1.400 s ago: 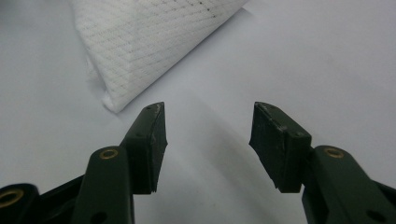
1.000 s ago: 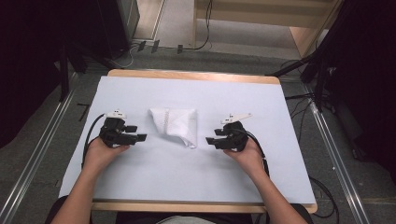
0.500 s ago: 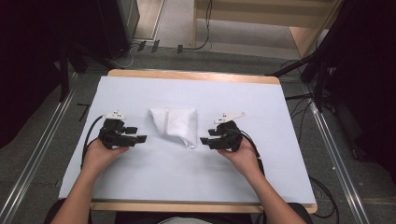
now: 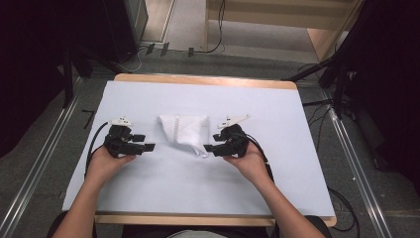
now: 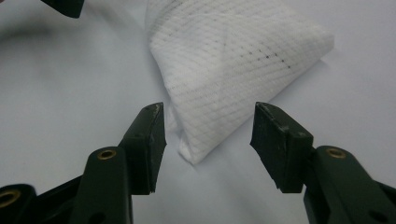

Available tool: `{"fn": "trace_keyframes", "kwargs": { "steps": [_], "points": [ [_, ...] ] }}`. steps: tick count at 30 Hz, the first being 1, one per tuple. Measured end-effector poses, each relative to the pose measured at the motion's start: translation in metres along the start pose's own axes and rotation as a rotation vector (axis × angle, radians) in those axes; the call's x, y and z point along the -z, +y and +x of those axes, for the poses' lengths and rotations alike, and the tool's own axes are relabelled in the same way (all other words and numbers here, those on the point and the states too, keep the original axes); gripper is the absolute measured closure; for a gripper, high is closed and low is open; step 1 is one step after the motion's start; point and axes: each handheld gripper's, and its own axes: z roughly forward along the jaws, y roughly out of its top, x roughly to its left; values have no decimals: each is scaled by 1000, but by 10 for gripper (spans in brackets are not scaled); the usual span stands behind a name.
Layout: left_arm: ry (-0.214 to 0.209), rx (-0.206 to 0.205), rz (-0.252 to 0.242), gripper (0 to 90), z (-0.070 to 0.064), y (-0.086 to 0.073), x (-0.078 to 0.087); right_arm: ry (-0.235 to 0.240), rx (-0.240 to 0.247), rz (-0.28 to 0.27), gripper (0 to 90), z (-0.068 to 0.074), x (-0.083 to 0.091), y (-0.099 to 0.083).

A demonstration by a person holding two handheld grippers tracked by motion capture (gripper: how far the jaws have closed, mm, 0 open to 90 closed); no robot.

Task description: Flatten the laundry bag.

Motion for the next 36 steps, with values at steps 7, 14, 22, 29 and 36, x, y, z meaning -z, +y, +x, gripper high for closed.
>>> {"fn": "trace_keyframes", "kwargs": {
  "steps": [7, 14, 22, 29, 36],
  "points": [
    [-2, -9, -5, 359, -2, 1, 0, 11, 15, -11, 448, 6, -4, 15],
    [0, -13, -5, 359, 0, 0, 2, 12, 45, -5, 420, 10, -17, 31],
    [8, 2, -16, 359, 2, -4, 6, 12, 64, 9, 360, 14, -40, 50],
    [26, 15, -25, 359, 2, -13, 16, 35, 83, 47, 280, 23, -63, 65],
    [50, 31, -35, 357, 2, -21, 24, 42, 96, 51, 165, 25, -87, 78]
  ]
}}
